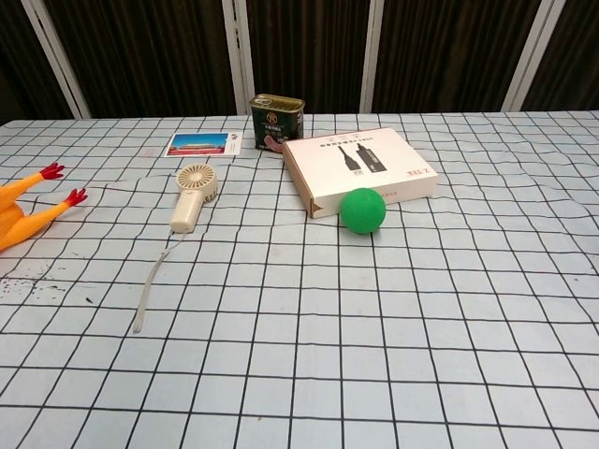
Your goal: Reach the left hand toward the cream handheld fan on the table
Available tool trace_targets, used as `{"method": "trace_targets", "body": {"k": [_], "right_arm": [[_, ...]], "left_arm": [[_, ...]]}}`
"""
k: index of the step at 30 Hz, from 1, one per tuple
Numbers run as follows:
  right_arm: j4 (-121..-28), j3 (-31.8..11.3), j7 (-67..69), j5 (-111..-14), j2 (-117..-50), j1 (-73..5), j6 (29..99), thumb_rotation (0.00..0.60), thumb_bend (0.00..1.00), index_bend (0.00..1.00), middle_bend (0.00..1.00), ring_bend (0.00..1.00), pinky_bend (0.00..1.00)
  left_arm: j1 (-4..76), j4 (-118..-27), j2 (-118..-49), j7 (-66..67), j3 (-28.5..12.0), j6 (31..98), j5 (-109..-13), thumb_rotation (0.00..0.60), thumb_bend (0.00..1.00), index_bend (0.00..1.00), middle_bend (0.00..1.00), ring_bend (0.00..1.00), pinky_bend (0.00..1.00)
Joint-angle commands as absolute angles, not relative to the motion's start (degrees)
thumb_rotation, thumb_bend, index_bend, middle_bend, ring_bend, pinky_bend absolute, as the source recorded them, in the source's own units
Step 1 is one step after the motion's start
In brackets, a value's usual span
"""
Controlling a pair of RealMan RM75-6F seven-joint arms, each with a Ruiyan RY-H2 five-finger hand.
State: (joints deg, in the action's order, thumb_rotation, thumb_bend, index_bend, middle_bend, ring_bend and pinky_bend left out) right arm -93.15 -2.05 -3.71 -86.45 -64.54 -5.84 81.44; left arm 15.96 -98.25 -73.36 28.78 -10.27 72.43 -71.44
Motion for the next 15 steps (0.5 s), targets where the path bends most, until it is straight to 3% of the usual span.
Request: {"method": "trace_targets", "body": {"k": [1, 6, 15], "right_arm": [[-93.2, -2.1, -3.4, -86.4, -64.4, -5.9, 81.4, 0.6, 0.29, 0.0, 0.0, 0.0, 0.05], [-93.4, -2.0, -2.8, -86.4, -64.2, -5.9, 81.2, 0.6, 0.29, 0.0, 0.0, 0.0, 0.05], [-93.6, -2.0, -1.4, -86.5, -63.8, -6.0, 80.9, 0.6, 0.29, 0.0, 0.0, 0.0, 0.05]], "left_arm": [[23.1, -100.2, -75.8, 36.1, -15.0, 64.0, -59.6, 0.6, 0.74, 0.0, 0.89, 0.72, 0.7], [29.7, -98.3, -79.7, 44.3, -16.9, 60.1, -49.2, 0.6, 0.75, 0.03, 0.89, 0.73, 0.7], [38.2, -92.6, -87.8, 53.8, -16.9, 60.6, -37.5, 0.6, 0.75, 0.03, 0.89, 0.73, 0.7]]}}
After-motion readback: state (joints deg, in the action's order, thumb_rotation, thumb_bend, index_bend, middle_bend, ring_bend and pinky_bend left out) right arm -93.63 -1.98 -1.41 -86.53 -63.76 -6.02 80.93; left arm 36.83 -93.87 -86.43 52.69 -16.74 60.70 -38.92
